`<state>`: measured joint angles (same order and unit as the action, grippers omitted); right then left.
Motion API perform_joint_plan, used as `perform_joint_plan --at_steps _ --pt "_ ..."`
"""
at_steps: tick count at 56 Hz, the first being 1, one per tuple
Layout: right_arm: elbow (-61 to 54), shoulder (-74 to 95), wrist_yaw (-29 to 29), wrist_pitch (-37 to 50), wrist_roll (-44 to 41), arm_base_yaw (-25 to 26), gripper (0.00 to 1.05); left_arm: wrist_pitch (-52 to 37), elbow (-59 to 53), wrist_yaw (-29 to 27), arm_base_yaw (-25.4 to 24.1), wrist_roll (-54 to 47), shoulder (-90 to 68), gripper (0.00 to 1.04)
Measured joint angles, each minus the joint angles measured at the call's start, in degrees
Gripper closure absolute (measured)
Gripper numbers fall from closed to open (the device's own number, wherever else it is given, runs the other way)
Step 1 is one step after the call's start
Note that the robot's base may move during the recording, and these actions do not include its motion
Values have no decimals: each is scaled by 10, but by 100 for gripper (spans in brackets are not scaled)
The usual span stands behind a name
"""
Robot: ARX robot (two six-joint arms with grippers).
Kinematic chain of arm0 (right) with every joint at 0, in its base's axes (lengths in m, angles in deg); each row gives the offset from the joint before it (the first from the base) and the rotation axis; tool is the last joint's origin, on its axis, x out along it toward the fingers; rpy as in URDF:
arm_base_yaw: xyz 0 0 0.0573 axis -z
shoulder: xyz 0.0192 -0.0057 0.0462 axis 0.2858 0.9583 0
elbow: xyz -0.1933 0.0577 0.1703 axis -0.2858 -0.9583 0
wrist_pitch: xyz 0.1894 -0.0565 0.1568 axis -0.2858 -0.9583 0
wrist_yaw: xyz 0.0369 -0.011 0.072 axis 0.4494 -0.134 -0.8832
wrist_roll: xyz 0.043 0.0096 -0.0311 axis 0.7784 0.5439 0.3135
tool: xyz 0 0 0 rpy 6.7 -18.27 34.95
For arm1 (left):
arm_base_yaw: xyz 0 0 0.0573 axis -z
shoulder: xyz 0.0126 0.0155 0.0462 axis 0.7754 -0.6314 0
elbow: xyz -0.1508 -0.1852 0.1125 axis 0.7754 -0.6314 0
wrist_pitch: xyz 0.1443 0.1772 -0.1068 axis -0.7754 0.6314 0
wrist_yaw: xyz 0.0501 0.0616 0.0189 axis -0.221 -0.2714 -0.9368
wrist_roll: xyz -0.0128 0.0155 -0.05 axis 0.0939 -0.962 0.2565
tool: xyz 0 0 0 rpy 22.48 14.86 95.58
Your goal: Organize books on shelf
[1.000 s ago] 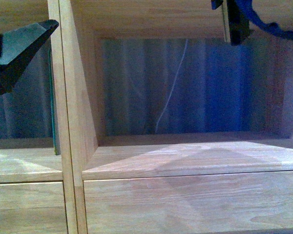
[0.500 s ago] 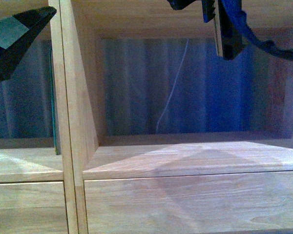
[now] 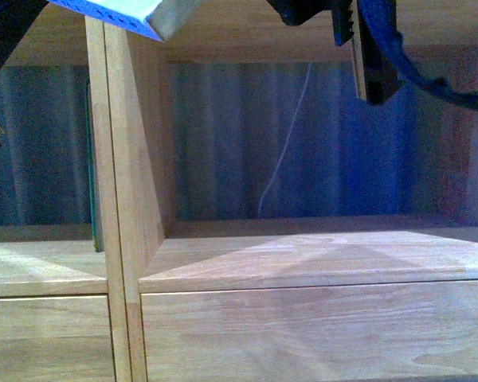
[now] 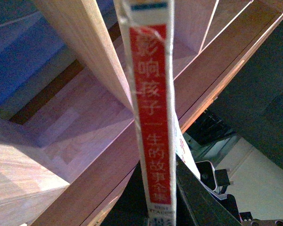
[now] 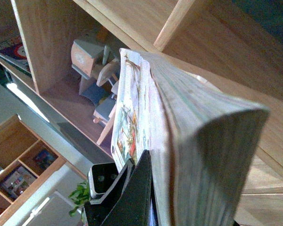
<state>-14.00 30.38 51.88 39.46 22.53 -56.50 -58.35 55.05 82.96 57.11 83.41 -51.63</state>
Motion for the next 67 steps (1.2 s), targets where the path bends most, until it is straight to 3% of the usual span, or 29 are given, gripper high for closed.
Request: perform_joint_plan --at_steps 16,29,38,51,57,67 --pt "0 0 17 -24 -4 1 96 1 0 3 0 2 0 98" --pt "-13 -13 53 -19 -77 42 63 25 0 15 -10 -25 7 98" --pt "-41 -63 82 -18 -172 133 39 83 0 34 -29 -75 29 98" --pt "-106 -123 57 -20 -349 235 6 276 17 29 -65 -267 90 98" --pt "-142 -138 41 -18 -425 253 7 360 26 -12 -92 -398 108 98" --pt "-184 -166 44 -6 -462 283 7 395 29 -62 -145 -591 111 98"
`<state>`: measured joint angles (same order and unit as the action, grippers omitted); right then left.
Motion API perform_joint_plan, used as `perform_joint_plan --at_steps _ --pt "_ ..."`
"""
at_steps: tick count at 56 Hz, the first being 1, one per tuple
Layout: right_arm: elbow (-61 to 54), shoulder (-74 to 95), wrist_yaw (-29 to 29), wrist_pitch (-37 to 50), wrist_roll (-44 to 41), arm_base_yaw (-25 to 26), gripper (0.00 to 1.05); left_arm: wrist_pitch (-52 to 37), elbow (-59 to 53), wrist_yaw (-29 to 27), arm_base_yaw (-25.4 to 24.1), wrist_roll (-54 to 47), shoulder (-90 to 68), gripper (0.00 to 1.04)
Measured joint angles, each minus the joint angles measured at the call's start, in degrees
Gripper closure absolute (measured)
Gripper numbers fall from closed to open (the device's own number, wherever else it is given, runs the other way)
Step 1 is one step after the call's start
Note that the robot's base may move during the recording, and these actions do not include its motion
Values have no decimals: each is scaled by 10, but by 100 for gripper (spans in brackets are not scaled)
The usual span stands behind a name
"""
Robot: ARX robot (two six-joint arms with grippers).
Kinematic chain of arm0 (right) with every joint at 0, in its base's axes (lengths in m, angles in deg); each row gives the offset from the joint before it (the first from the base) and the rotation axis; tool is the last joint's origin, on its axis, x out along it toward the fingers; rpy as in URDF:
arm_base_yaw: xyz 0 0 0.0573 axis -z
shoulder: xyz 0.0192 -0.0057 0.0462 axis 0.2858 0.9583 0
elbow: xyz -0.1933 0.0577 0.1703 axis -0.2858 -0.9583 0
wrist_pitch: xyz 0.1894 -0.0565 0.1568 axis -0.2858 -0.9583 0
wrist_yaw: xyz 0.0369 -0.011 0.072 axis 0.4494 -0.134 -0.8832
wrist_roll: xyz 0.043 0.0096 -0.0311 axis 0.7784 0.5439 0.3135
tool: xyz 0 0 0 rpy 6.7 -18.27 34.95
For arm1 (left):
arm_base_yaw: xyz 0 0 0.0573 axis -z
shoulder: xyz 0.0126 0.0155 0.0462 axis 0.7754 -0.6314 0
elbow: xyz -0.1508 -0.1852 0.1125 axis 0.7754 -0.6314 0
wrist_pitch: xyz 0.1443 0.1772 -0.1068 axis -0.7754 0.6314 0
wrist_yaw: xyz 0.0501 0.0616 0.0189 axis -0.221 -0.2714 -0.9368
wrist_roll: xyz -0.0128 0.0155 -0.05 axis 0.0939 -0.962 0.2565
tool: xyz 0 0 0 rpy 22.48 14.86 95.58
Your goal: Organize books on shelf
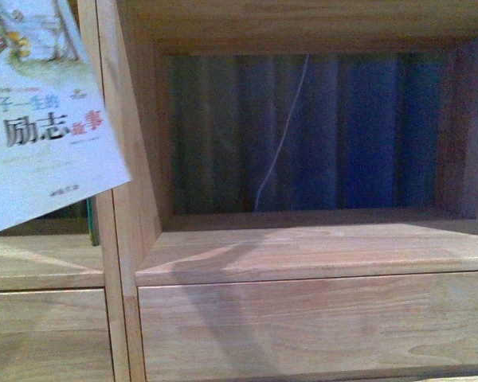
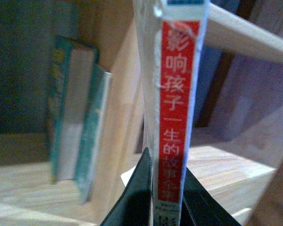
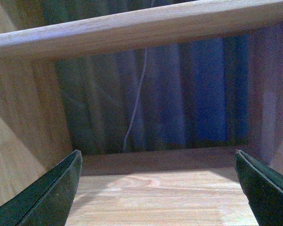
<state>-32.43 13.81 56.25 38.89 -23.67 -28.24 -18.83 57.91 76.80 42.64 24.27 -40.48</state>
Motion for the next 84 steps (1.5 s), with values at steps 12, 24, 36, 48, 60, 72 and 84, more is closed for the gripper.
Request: perform_joint_plan --at_steps 12,24,36,48,60,72,84 --pt "-20 -9 28 -8 1 12 7 -9 15 -26 -70 -176 -27 98" --pt "-3 -51 5 -191 -23 24 23 -31 51 -58 -99 -242 -95 98" --pt "-91 -108 -16 -226 -36 49 53 -52 87 -105 -90 -296 -162 98" --pt "-167 -163 -63 -207 -41 80 88 -64 107 -163 -45 -328 -217 98" --pt "-219 -209 -82 -203 -43 114 102 -81 151 -227 -5 -336 -285 98" --pt "-251 -251 -82 -208 -43 115 102 -64 196 -275 15 -327 -336 98" --pt "-275 -291 -82 -225 -43 115 102 -50 234 -293 31 -311 -371 98"
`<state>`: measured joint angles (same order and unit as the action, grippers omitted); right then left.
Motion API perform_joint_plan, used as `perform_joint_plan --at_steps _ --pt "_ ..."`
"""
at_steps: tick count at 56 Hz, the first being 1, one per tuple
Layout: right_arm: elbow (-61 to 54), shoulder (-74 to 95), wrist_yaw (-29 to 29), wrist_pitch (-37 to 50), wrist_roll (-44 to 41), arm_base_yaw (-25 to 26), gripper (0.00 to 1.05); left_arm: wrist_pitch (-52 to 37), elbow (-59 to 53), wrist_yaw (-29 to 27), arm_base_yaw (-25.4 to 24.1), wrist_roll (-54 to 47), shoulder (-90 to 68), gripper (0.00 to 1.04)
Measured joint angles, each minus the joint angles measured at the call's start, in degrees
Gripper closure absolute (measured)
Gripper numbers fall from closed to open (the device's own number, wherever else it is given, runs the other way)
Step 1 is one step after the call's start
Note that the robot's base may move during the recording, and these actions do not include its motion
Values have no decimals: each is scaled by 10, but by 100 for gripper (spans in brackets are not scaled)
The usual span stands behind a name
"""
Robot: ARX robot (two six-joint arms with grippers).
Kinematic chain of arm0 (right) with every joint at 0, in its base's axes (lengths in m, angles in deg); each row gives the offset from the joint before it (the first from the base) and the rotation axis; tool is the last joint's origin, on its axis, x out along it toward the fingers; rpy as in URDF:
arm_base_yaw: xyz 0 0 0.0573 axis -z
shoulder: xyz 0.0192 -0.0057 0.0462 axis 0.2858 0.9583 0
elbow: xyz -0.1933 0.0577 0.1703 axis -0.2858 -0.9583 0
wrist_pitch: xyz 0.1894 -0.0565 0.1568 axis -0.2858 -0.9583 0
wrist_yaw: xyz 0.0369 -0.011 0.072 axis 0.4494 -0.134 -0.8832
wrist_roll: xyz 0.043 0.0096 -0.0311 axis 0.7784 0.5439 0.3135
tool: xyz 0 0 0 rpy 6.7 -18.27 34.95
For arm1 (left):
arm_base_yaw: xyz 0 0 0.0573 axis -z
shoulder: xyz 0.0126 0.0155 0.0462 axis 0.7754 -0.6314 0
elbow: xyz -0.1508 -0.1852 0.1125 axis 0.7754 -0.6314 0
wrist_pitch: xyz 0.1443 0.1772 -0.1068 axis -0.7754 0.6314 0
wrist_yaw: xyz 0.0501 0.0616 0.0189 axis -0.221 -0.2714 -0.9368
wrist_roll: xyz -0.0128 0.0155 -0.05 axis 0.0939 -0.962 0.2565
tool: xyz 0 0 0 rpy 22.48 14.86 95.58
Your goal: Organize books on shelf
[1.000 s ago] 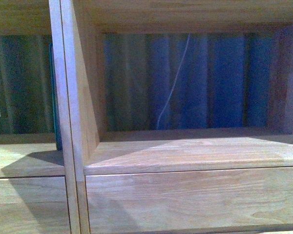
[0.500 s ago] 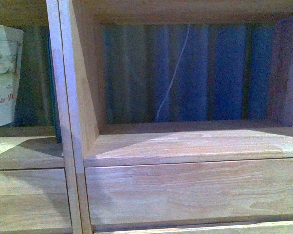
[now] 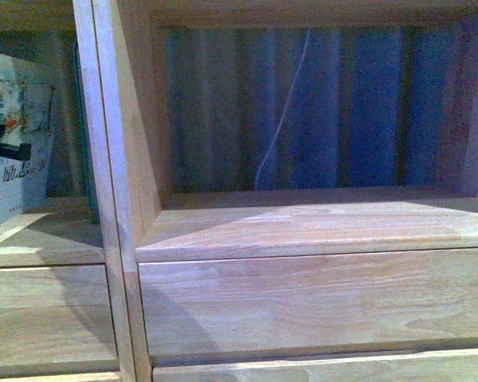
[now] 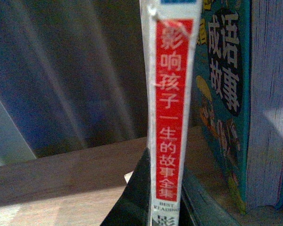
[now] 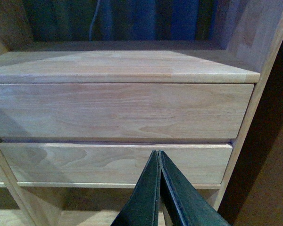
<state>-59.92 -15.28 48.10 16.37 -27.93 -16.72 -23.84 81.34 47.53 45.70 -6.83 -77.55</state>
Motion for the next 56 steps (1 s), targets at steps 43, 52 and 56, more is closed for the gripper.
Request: perform_joint_plan --at_steps 43,52,56 --pt "-42 -138 -1 -85 0 0 102 46 103 -18 24 -3 -90 98" --pt "-41 -196 -1 -161 -1 0 102 50 98 -10 29 12 -98 73" --pt "-41 -231 -1 -192 -1 0 102 51 93 -5 30 18 -102 62"
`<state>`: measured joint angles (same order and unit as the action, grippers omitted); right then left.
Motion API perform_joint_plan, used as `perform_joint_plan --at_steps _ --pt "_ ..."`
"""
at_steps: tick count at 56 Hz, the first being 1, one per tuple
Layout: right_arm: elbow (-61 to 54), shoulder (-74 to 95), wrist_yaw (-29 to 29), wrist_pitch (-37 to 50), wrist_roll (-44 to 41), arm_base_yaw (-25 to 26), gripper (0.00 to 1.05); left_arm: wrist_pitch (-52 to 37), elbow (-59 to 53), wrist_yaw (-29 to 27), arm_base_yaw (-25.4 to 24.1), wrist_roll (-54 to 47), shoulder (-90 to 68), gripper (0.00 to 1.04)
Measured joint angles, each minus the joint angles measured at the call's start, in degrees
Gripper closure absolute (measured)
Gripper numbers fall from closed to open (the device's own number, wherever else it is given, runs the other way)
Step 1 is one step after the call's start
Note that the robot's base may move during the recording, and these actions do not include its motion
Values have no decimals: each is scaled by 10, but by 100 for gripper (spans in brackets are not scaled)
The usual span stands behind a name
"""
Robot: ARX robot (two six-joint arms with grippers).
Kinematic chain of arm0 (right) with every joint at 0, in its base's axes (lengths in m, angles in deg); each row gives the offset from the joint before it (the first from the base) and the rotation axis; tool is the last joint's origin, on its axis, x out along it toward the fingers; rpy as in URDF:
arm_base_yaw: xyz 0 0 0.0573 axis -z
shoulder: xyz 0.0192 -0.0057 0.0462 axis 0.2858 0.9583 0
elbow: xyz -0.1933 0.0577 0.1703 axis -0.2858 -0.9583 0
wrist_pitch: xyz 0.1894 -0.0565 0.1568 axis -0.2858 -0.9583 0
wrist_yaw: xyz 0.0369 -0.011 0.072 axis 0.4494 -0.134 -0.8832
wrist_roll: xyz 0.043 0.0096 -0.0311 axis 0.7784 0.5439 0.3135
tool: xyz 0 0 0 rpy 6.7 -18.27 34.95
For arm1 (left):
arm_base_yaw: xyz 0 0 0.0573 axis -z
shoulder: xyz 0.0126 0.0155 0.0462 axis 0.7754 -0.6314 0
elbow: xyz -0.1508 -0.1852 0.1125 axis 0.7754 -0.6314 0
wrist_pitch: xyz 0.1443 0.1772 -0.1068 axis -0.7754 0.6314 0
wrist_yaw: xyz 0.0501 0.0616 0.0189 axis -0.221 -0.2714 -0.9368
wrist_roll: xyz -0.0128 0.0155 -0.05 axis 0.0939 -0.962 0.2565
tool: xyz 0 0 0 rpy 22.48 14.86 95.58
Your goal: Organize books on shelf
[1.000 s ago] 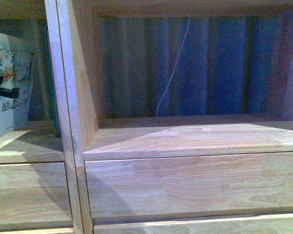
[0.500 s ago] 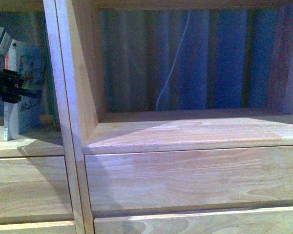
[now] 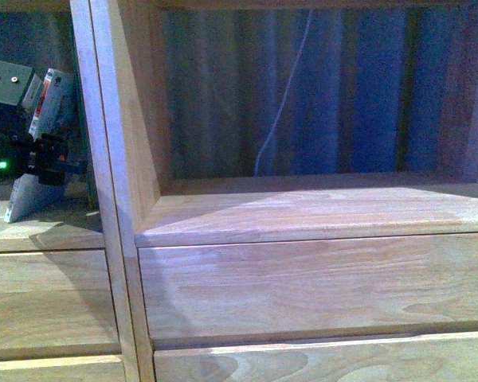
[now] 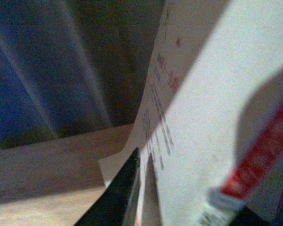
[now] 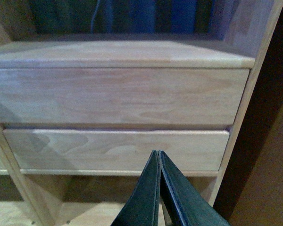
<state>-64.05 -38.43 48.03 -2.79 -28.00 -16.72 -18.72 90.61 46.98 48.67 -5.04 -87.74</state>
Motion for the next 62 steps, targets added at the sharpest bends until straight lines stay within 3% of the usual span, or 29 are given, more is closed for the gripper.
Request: perform_joint_plan --at_steps 21,37,50,62 --pt "0 -14 0 -4 0 0 102 17 -30 25 4 27 11 7" --pt "0 -14 0 -4 0 0 102 33 -108 49 8 54 74 7" --pt "0 -14 0 -4 0 0 102 10 -235 68 16 61 236 7" --pt "0 -14 0 -4 0 0 102 40 -369 123 -28 90 440 7"
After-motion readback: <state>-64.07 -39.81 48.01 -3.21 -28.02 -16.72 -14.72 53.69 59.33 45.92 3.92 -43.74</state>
